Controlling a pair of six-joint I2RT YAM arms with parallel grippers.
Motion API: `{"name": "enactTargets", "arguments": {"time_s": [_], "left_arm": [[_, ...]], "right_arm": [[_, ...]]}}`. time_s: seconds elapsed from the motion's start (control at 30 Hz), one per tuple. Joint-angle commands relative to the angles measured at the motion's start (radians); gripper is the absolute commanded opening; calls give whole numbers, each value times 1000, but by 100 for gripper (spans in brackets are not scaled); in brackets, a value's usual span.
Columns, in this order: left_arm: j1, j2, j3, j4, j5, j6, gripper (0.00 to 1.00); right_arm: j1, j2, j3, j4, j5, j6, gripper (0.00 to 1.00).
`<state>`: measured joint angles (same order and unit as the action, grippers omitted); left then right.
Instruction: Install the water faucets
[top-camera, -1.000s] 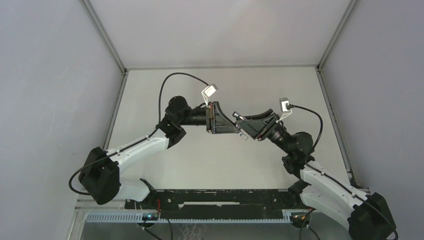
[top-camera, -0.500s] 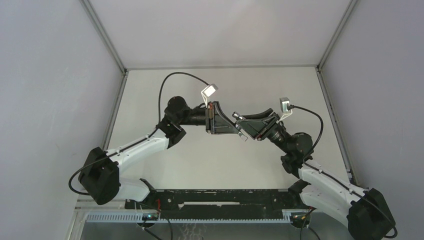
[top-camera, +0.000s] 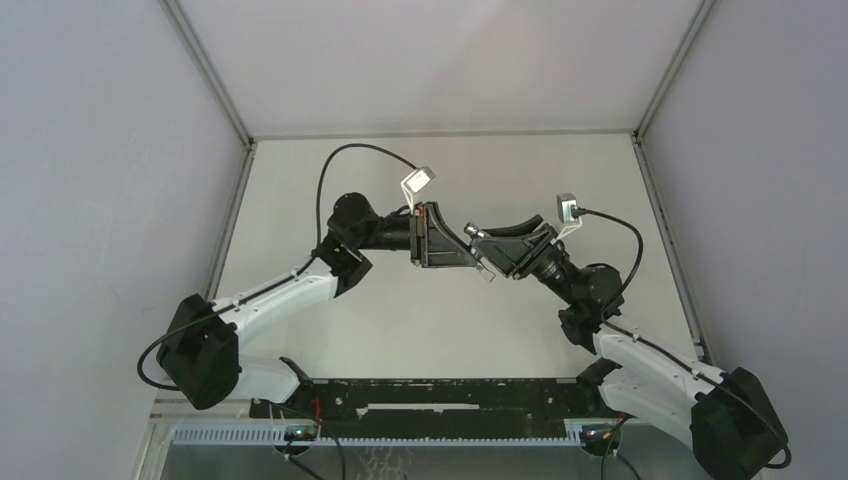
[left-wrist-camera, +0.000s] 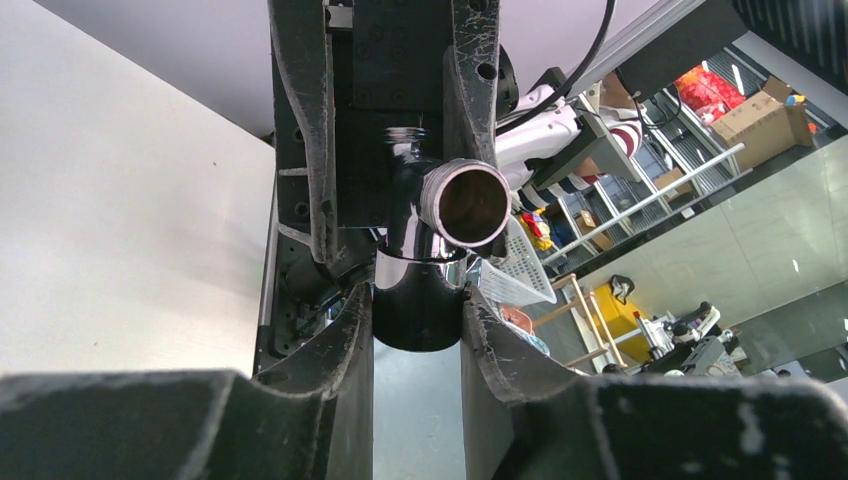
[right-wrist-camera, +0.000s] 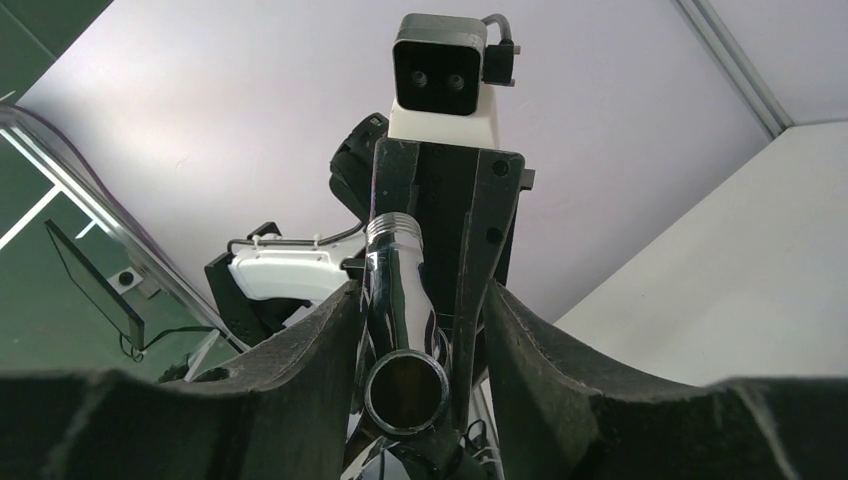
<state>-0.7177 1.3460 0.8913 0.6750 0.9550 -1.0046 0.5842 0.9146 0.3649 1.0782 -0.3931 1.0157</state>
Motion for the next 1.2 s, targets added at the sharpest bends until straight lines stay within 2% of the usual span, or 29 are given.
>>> {"name": "enactTargets", "arguments": {"time_s": [0.0, 0.6, 0.77, 0.87, 0.93, 1.0, 1.07, 1.17], "left_arm": [[-4, -16, 58, 67, 18, -11, 0], [-5, -15, 55, 67, 32, -19, 0], [-4, -20, 51, 67, 33, -18, 0], [-4, -21, 49, 67, 34, -19, 0], [-5, -22, 48, 67, 34, -18, 0], [-4, -24, 47, 67, 33, -19, 0], [-4, -24, 49, 67, 34, -19, 0], [-4, -23, 48, 67, 33, -18, 0]], "right_arm": [[6, 2, 19, 75, 3, 9, 54], [20, 58, 38, 193, -41, -31, 46], [25, 71, 39, 207, -40, -27, 30], [26, 71, 39, 209, -36, -28, 24], [26, 70, 39, 209, -34, -21, 26], [26, 68, 39, 207, -29, -13, 34], [26, 67, 39, 207, -24, -12, 35], [26, 67, 39, 210, -23, -18, 22]]}}
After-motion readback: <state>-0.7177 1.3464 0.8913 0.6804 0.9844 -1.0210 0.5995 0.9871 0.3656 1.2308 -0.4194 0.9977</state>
